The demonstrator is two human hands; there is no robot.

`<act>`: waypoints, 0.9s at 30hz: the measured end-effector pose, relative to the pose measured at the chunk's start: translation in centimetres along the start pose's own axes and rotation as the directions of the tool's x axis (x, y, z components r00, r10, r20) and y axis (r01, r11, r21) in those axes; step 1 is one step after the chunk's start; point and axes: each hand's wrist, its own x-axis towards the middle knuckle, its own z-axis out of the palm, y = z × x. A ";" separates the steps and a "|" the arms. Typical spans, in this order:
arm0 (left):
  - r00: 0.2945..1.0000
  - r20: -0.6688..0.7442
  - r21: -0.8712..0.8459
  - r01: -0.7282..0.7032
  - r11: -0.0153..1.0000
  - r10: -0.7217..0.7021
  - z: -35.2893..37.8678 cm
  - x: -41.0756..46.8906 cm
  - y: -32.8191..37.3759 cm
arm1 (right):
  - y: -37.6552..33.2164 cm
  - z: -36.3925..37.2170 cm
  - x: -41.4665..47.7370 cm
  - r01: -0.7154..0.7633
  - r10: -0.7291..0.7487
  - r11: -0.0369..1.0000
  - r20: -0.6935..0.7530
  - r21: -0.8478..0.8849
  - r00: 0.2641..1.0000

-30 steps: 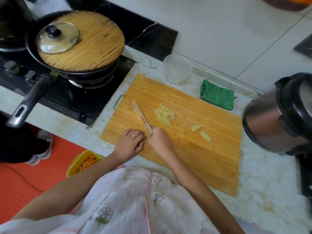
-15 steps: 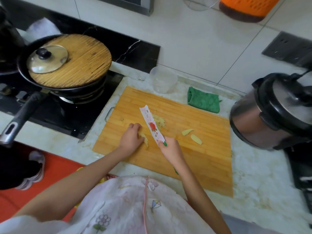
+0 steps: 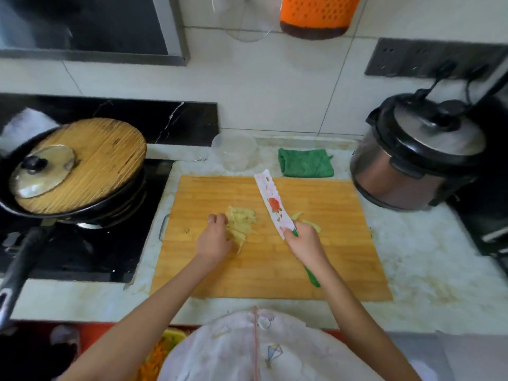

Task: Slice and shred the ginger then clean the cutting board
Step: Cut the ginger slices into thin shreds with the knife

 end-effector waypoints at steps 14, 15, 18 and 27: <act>0.908 0.349 0.144 -0.294 0.945 0.229 -0.7 3.5 3.7 | 2.2 -5.0 0.3 -0.149 0.270 0.929 -0.343 0.339 0.900; 0.913 0.328 0.189 -0.316 0.930 0.244 -0.8 3.9 4.7 | 2.2 -5.6 0.3 -0.137 0.277 0.923 -0.374 0.359 0.885; 0.887 0.296 0.101 -0.398 0.912 0.354 -0.6 5.6 9.0 | 2.3 -6.9 0.0 -0.106 0.301 0.912 -0.470 0.397 0.830; 0.860 0.395 0.144 -0.405 0.903 0.323 5.0 8.3 15.0 | 3.9 -7.6 -2.1 -0.112 0.362 0.896 -0.562 0.430 0.744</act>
